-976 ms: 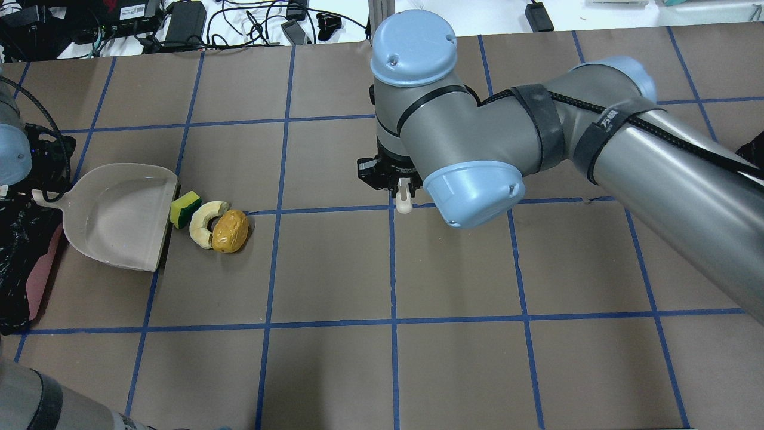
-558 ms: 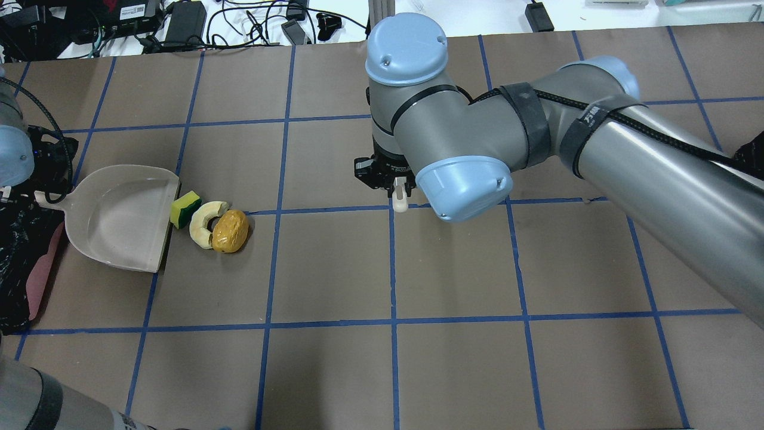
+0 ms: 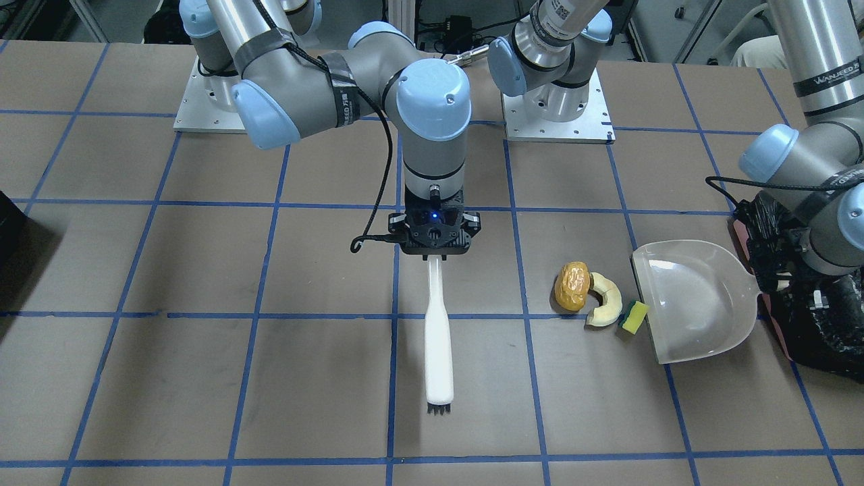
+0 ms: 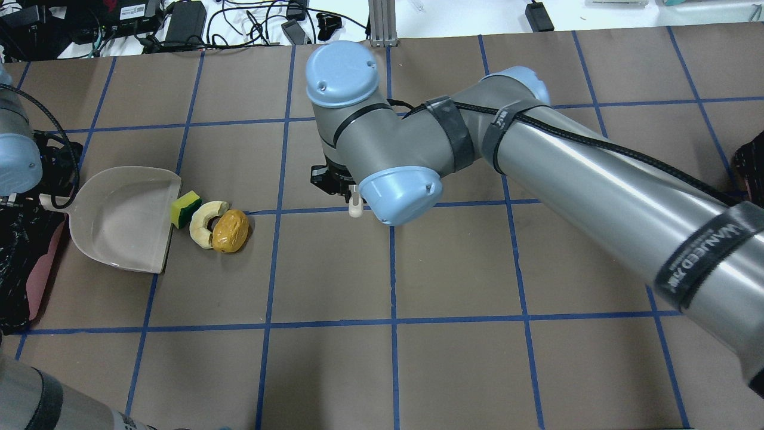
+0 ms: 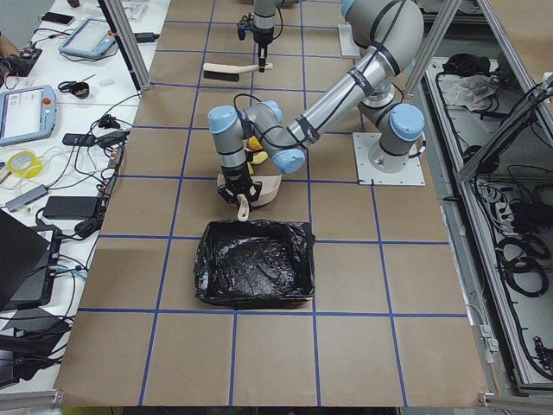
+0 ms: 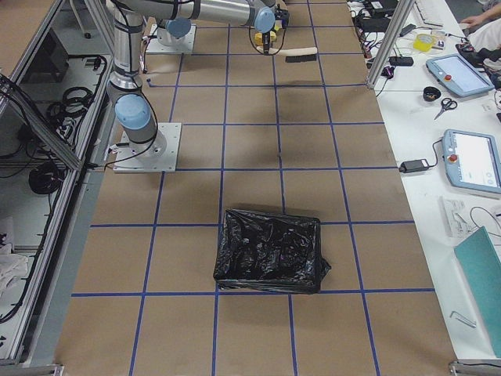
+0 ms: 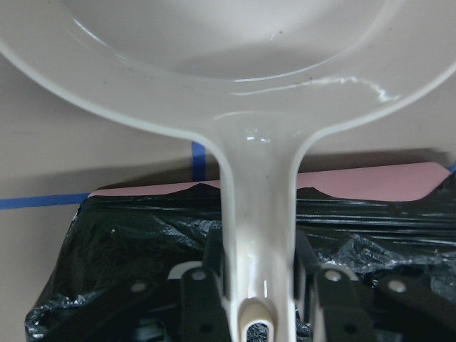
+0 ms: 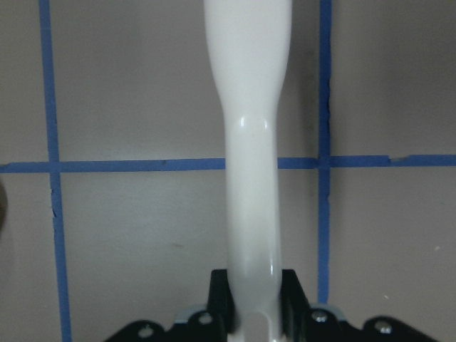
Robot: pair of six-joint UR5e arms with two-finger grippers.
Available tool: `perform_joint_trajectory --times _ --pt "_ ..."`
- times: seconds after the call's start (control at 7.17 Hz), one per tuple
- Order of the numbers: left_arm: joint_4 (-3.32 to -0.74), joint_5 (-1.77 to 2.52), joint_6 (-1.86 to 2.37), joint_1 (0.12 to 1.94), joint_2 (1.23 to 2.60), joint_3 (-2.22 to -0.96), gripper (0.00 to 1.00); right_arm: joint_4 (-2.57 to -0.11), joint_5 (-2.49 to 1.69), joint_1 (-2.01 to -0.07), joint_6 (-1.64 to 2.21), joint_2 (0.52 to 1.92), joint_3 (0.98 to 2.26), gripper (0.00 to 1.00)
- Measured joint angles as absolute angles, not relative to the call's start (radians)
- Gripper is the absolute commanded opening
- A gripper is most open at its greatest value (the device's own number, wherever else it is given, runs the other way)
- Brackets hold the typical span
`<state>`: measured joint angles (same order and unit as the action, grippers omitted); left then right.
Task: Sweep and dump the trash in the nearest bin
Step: 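Move the held brush with the right gripper behind the scraps, then sweep the sponge, apple ring and roll into the dustpan with the brush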
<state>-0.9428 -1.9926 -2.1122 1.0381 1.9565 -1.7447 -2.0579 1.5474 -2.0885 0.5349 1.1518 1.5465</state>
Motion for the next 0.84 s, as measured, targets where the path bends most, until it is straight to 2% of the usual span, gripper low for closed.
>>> perform_joint_trajectory --times 0.42,0.84 --pt "-0.942 -1.993 -2.112 1.038 1.956 -1.746 0.0 -2.073 1.54 -2.173 0.621 1.018 1.418 0.14" --pt "-0.941 -1.993 -2.111 1.038 1.957 -1.746 0.0 -2.074 1.53 -2.226 0.667 0.977 1.398 0.14"
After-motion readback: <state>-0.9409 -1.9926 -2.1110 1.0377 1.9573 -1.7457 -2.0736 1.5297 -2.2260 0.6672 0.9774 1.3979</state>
